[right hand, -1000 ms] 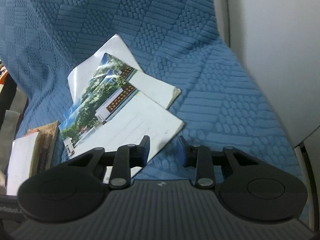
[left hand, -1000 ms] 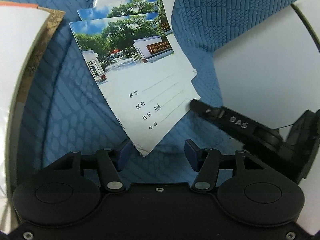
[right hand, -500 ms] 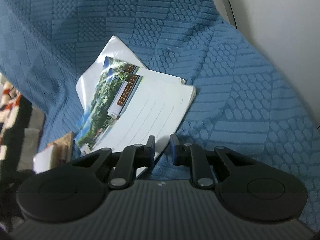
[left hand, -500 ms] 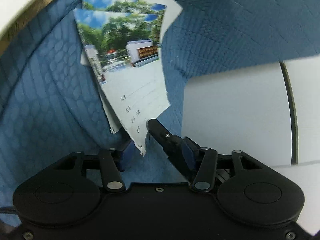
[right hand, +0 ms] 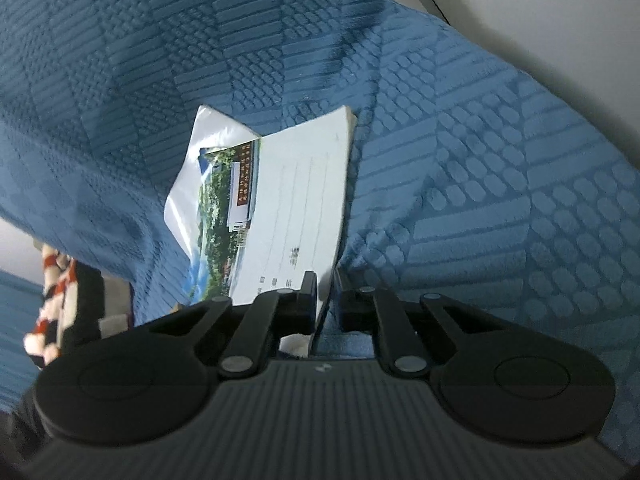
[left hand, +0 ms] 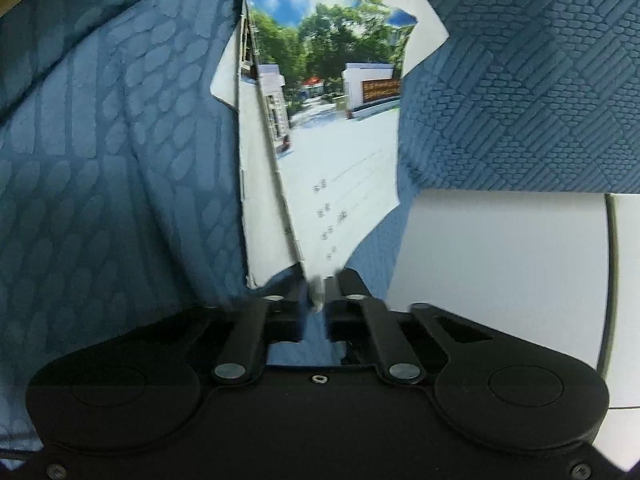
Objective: Organize objects
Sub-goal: 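Close the left gripper on the postcards while the right gripper grips their edge, then lift and carry the postcards with both grippers over the book stack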
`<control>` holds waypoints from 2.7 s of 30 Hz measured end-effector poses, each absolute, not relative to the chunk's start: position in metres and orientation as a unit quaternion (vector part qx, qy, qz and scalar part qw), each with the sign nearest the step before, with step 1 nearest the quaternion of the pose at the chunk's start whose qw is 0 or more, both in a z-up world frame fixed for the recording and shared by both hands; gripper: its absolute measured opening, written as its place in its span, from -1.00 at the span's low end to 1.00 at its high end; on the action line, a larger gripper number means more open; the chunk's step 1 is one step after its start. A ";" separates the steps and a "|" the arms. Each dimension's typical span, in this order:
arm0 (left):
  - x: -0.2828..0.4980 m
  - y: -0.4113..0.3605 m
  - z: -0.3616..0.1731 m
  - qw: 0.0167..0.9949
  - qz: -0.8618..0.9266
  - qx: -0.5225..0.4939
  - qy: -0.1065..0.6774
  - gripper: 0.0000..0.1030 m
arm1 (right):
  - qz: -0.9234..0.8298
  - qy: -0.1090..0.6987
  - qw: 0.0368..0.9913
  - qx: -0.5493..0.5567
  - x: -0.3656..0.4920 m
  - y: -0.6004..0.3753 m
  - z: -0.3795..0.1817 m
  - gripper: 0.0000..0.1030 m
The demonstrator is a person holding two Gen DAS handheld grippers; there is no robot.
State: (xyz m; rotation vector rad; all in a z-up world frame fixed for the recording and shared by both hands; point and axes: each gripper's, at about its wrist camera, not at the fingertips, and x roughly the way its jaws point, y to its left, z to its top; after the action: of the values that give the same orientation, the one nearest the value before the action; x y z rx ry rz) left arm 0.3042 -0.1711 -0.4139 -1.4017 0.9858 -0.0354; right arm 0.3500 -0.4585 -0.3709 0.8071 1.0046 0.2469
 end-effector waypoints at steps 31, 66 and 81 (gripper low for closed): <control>0.284 -0.152 -0.397 0.634 -0.025 -0.668 0.390 -0.74 | 0.071 0.451 0.700 0.549 0.303 -0.433 -0.357 -0.89; 0.249 -0.116 -0.358 0.670 -0.024 -0.577 0.467 -0.95 | 0.103 0.444 0.748 0.483 0.335 -0.455 -0.373 -0.92; 0.187 -0.108 -0.305 0.721 -0.003 -0.516 0.463 -0.93 | 0.124 0.395 0.836 0.360 0.248 -0.412 -0.286 -0.92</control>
State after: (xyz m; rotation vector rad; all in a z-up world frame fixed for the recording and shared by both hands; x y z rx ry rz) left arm 0.1868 -0.1076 -0.3052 -1.1395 1.0229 -0.0071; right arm 0.2482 -0.4118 -0.2857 0.7626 0.8371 0.2635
